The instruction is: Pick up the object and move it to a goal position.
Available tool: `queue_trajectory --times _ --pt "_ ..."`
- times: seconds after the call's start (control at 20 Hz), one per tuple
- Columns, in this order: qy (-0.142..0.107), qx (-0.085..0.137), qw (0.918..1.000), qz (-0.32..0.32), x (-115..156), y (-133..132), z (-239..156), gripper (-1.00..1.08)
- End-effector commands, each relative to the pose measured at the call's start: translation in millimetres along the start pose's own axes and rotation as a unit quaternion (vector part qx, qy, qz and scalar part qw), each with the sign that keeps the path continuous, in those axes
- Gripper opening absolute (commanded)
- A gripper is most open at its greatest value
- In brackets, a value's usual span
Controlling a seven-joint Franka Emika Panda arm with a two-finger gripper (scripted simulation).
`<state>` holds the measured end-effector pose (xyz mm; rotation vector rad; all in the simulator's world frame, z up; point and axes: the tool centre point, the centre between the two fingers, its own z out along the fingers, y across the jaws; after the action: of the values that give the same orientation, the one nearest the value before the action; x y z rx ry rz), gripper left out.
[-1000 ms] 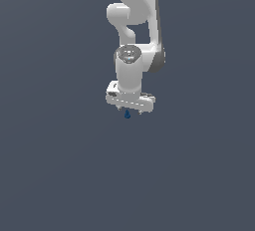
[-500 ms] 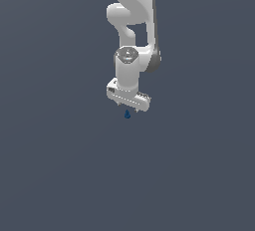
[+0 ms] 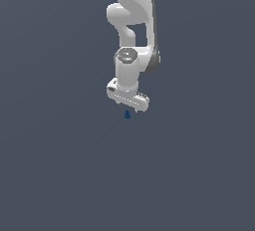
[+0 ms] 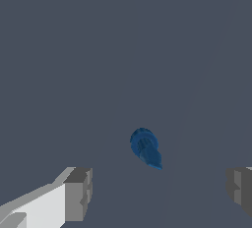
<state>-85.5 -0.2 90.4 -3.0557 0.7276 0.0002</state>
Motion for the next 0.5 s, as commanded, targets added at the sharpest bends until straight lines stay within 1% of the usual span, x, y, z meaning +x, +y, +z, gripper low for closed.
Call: queue_trajectory --times 0.0,0.45 --pt "0.0 0.0 1.0 0.0 0 0 5 1.0" --pt "0.0 0.0 1.0 0.002 -1 1 42 1.0"
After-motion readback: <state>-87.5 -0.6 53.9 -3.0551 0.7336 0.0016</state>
